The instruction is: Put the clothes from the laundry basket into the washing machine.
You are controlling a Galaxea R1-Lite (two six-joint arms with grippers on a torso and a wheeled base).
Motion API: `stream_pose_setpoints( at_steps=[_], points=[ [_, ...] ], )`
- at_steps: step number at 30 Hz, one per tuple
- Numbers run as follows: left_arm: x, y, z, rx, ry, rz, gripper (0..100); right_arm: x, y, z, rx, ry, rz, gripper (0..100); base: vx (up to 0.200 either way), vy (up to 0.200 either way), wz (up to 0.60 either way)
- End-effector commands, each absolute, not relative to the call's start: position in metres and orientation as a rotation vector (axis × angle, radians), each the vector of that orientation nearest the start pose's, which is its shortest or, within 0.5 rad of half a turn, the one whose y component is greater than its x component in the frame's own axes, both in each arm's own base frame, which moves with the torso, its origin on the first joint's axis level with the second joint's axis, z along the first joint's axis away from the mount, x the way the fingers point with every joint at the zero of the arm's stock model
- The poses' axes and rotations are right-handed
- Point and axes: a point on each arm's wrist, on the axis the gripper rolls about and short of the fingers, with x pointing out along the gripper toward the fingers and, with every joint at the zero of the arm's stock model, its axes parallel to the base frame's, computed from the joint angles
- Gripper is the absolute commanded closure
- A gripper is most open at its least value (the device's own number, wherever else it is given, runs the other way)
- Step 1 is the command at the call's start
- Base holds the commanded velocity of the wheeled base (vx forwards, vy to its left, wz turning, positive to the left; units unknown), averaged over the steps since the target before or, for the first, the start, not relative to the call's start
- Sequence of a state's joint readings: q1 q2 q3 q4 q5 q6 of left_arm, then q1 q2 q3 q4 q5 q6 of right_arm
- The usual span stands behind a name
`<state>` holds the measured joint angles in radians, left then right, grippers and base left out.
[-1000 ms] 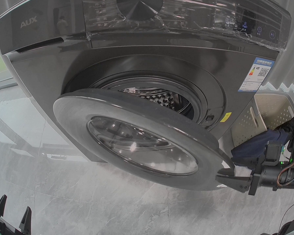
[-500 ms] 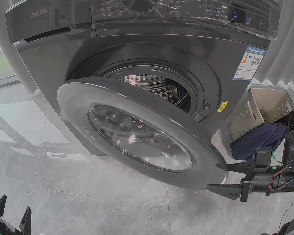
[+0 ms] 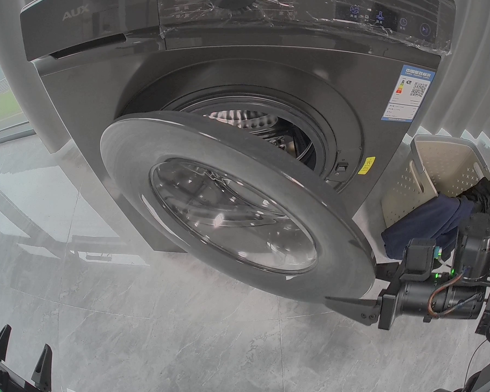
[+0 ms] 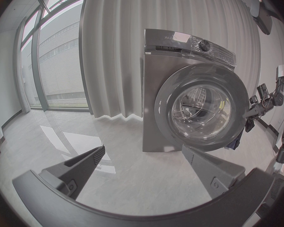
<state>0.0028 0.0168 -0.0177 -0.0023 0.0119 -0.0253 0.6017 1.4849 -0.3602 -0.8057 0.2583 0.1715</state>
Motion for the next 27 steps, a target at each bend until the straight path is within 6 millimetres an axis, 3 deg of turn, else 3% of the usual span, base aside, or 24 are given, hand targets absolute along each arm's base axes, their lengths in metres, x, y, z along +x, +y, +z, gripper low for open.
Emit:
stream_pose_setpoints(
  at_steps=[1, 8, 11, 13, 20, 24, 25, 27],
  points=[
    [-0.022, 0.0, 0.076, -0.026, 0.001, 0.015, 0, 0.164, 0.129, 0.121, 0.082, 0.476, 0.839, 0, 0.0, 0.0, 0.0],
    [-0.022, 0.0, 0.076, -0.026, 0.001, 0.015, 0, 0.14, 0.109, 0.11, 0.075, 0.513, 0.825, 0, 0.0, 0.0, 0.0],
    [-0.022, 0.0, 0.076, -0.025, 0.001, 0.015, 0, 0.124, 0.096, 0.096, 0.062, 0.57, 0.806, 0, 0.0, 0.0, 0.0],
    [-0.022, 0.0, 0.076, -0.025, 0.001, 0.015, 0, 0.124, 0.088, 0.092, 0.064, 0.581, 0.76, 0, 0.0, 0.0, 0.0],
    [-0.022, 0.0, 0.076, -0.023, 0.001, 0.015, 0, 0.151, 0.071, 0.105, 0.104, 0.502, 0.599, 0, 0.0, 0.0, 0.0],
    [-0.022, 0.0, 0.076, -0.025, 0.001, 0.015, 0, 0.177, 0.081, 0.12, 0.116, 0.446, 0.595, 0, 0.0, 0.0, 0.0],
    [-0.022, 0.0, 0.076, -0.025, 0.001, 0.015, 0, 0.177, 0.081, 0.12, 0.116, 0.446, 0.595, 0, -0.2, 0.0, 0.0],
    [-0.022, 0.0, 0.076, -0.025, 0.001, 0.015, 0, 0.196, 0.092, 0.128, 0.118, 0.419, 0.589, 0, -0.2, 0.0, 0.0]
  ],
)
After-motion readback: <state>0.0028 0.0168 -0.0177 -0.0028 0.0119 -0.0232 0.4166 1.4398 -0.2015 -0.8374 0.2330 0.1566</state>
